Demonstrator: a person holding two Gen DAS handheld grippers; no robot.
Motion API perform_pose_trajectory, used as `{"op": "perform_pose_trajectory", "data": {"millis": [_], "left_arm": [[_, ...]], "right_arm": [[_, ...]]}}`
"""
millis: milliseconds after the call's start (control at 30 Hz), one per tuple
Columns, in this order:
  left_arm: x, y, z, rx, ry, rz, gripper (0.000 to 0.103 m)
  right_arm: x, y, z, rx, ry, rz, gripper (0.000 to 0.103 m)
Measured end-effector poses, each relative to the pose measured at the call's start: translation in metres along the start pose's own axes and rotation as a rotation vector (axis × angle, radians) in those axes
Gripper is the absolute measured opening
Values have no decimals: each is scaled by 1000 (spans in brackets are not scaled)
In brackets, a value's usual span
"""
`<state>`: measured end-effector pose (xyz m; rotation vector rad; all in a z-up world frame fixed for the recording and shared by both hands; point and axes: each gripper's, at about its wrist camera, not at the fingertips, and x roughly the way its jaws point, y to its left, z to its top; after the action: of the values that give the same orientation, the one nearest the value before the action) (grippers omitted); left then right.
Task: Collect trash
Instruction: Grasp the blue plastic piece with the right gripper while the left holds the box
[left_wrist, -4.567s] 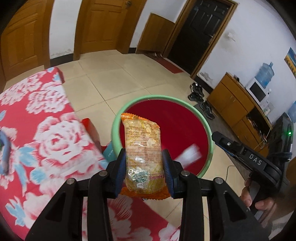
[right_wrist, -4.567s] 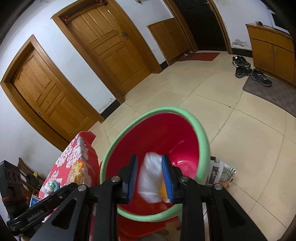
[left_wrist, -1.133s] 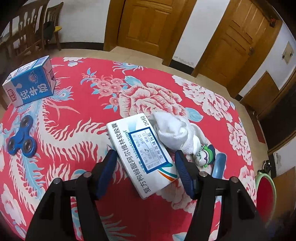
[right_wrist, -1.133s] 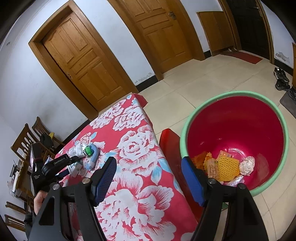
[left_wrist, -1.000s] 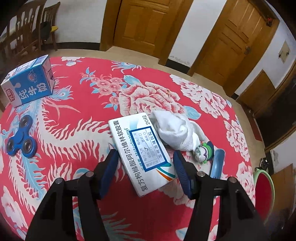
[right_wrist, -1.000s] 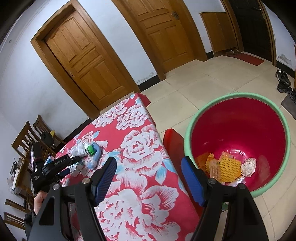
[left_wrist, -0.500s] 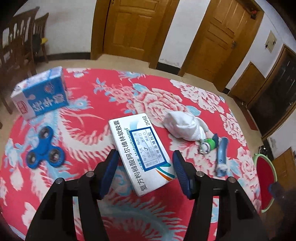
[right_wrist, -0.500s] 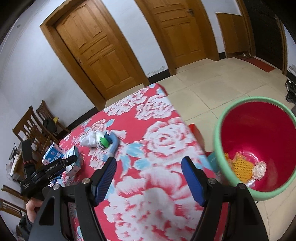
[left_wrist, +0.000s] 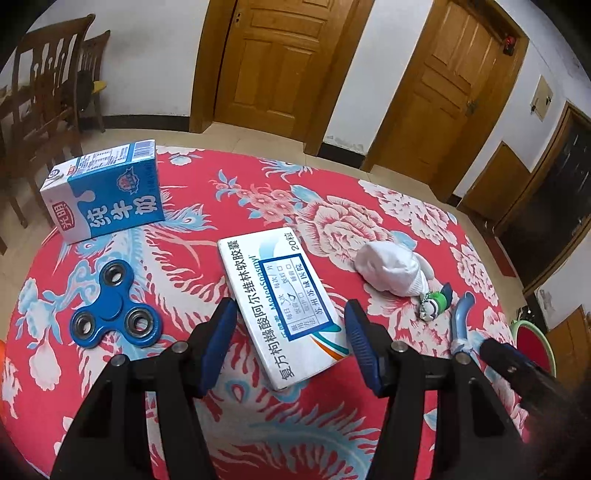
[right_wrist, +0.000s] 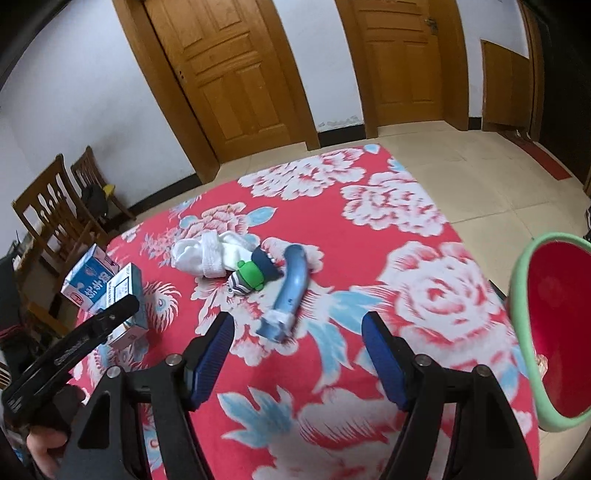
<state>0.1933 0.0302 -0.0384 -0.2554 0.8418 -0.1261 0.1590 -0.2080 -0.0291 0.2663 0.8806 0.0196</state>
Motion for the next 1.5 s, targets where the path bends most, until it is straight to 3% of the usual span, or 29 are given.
{"op": "perform_pose_trajectory", "data": {"millis": [133, 667, 767, 833, 1500], "left_arm": [[-2, 3, 1, -15, -8, -11, 61], [0, 0, -1, -11, -2, -28, 61], [0, -1, -2, -6, -1, -29, 61], [0, -1, -2, -5, -1, -31, 61], [-13, -15, 4, 44, -17, -40, 60]], "right_arm": [[14, 6, 2, -20, 16, -34, 63], [31, 8, 2, -45, 18, -101, 45], [31, 7, 2, -39, 22, -83, 36], [32, 8, 2, -38, 29, -61, 24], [-18, 3, 3, -18, -37, 40, 21]]}}
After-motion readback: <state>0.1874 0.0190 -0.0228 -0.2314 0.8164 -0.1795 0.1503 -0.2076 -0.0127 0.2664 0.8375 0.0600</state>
